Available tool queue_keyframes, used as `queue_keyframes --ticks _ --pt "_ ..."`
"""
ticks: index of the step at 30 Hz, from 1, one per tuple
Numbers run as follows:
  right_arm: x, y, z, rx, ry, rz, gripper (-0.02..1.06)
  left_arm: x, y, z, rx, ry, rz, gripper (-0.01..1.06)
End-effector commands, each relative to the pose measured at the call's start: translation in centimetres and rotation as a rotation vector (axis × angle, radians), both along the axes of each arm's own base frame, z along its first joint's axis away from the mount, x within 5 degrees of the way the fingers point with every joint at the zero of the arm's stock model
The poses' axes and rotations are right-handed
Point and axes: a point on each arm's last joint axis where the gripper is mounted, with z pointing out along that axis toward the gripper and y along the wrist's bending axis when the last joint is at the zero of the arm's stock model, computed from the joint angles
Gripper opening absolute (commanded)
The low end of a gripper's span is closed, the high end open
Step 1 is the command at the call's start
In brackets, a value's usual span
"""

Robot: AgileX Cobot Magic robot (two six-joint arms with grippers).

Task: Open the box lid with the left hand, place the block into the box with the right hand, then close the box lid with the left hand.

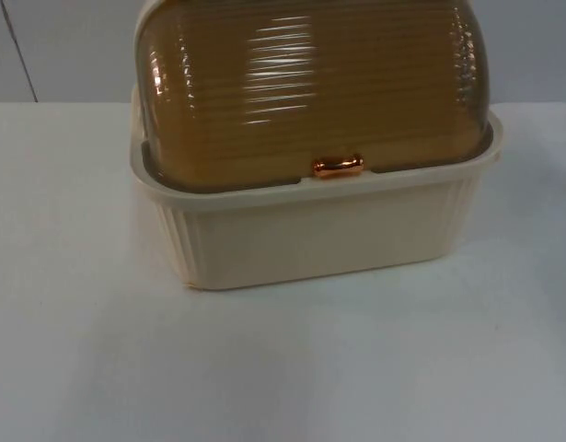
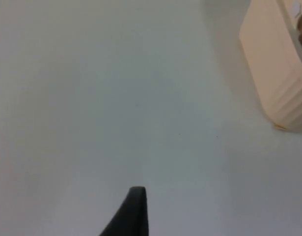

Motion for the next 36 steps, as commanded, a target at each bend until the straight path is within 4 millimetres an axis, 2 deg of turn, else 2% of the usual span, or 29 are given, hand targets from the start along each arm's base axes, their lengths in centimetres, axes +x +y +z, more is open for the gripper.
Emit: queue_keyframes --ticks 1,2,3,7,8,10,13,14,18,19,22,23,24,25,28,29,32,33,36 --pt "0.5 -0.1 -0.1 -0.002 0.005 -0.004 1.05 0.8 -0.2 -0.1 -0.022 0.006 -0.023 0.87" --pt "0.7 -0.1 -0.2 -0.002 0.012 -0.004 1.05 1.3 -0.4 -0.4 -0.034 0.022 -0.042 0.77" --pt "0.7 -0.1 -0.2 -0.002 0.012 -0.004 1.05 1.3 -0.4 -0.4 -0.034 0.022 -0.042 0.77" --pt "0.6 -0.1 -0.3 -0.012 0.021 -0.003 1.05 2.9 -1.4 -1.2 -0.062 0.049 -0.175 0.39" --pt "0.6 -0.1 -0.3 -0.012 0.021 -0.003 1.05 2.9 -1.4 -1.2 -0.062 0.049 -0.175 0.39" --pt "0.5 -0.1 -0.3 -0.012 0.032 -0.003 1.05 4.0 -1.9 -1.5 -0.094 0.051 -0.245 0.23" --pt "0.5 -0.1 -0.4 -0.015 0.040 0.000 1.05 6.0 -2.5 -1.0 -0.123 0.076 -0.325 0.00" --pt "0.5 -0.1 -0.4 -0.015 0.040 0.000 1.05 6.0 -2.5 -1.0 -0.123 0.076 -0.325 0.00" --pt "0.4 -0.3 -0.5 -0.034 0.056 0.002 1.05 9.4 -3.6 0.6 -0.065 0.086 -0.428 0.00" --pt "0.4 -0.3 -0.5 -0.034 0.056 0.002 1.05 9.4 -3.6 0.6 -0.065 0.086 -0.428 0.00" --pt "0.3 -0.3 -0.5 -0.037 0.059 0.002 1.05 12.0 -6.1 1.8 0.070 0.073 -0.574 0.00" --pt "0.3 -0.3 -0.5 -0.037 0.061 0.002 1.05 13.1 -7.7 2.1 0.160 0.070 -0.654 0.00" --pt "0.3 -0.3 -0.5 -0.037 0.061 0.002 1.05 13.1 -7.7 2.1 0.160 0.070 -0.654 0.00" --pt "0.3 -0.3 -0.5 -0.039 0.064 0.002 1.05 13.8 -8.9 2.1 0.207 0.071 -0.697 0.00" --pt "0.3 -0.3 -0.5 -0.039 0.064 0.002 1.05 15.6 -12.2 1.6 0.350 0.074 -0.783 0.00" --pt "0.3 -0.3 -0.5 -0.039 0.064 0.002 1.05 15.6 -12.2 1.6 0.350 0.074 -0.783 0.00" --pt "0.3 -0.3 -0.5 -0.039 0.062 0.002 1.05 16.8 -15.1 0.6 0.509 0.064 -0.834 0.00" --pt "0.3 -0.3 -0.5 -0.039 0.062 0.002 1.05 16.8 -15.1 0.6 0.509 0.064 -0.834 0.00" --pt "0.3 -0.3 -0.5 -0.046 0.060 0.002 1.05 17.5 -18.4 -1.1 0.633 0.020 -0.875 0.00"
